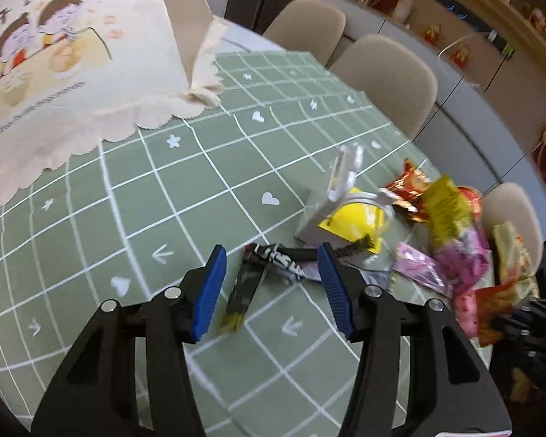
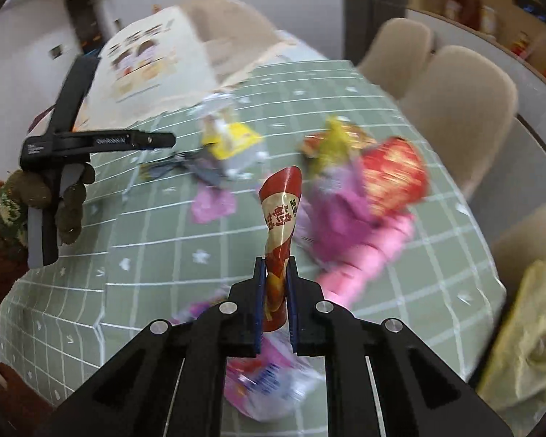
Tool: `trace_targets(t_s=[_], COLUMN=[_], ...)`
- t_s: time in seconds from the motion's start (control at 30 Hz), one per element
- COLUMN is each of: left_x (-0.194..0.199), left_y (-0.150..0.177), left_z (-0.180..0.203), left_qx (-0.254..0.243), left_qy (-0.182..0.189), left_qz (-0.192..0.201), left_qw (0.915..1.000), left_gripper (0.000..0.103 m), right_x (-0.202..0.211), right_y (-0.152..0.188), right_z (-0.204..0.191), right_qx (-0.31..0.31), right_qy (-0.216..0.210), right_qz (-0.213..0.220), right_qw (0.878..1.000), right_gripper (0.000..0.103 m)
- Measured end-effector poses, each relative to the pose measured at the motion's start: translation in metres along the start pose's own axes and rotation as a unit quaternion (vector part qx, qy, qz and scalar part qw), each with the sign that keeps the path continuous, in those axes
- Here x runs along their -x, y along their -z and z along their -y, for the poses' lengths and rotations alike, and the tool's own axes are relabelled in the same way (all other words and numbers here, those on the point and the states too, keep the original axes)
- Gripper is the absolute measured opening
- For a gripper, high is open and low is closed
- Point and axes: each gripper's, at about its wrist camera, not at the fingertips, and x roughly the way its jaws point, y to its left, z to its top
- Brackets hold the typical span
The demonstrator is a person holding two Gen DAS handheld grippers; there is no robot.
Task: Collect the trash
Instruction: 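Grasp the red-white stick snack with the right tool while the left tool grasps the black stick packet, then carry both snacks over the bin and open the left tool to drop the black packet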
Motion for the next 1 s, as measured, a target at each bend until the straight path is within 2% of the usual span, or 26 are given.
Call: trace_targets(t_s=[0.13, 0.3, 0.43, 0.47, 0.77, 1.0], left_x=[-0.016, -0.019, -0.013, -0.01, 0.047, 0.094], left_y=[0.0, 0.011, 0.022, 0.024, 0.039, 0.032], left_z=[0.0, 0.001, 0.009, 0.011, 0.047, 0.099], left_qx=[0.008, 0.027, 0.034, 0.035, 0.056, 0.015], left_qy=[-0.009, -0.018, -0.018, -0.017, 0.027, 0.034], left_qz=[-0.019, -0.034, -0.039, -0.038, -0.005, 0.02], left_qw=[0.9997, 0.9989, 0.9985, 0.9985, 0.9981, 0.9991], left_gripper=[0.048, 0.044, 0.024, 0.023, 0.022, 0.022], right_x=[0.006, 0.007, 0.01, 0.012, 0.046, 0.104], right_y=[0.008, 0.014, 0.019, 0.02, 0.025, 0.029], right_z=[0.021, 0.027, 0.025, 0.025, 0.03, 0.039], right_qx=[-0.037, -0.056, -0.059, -0.06, -0.081, -0.08], right_qy=[0.005, 0.004, 0.003, 0.003, 0.008, 0.018], right_qz=[-0.002, 0.002, 0.007, 0.009, 0.046, 0.11], right_qw=[0.999, 0.998, 0.998, 0.998, 0.996, 0.991], right_gripper=[0.012, 0.012, 0.012, 0.012, 0.012, 0.012])
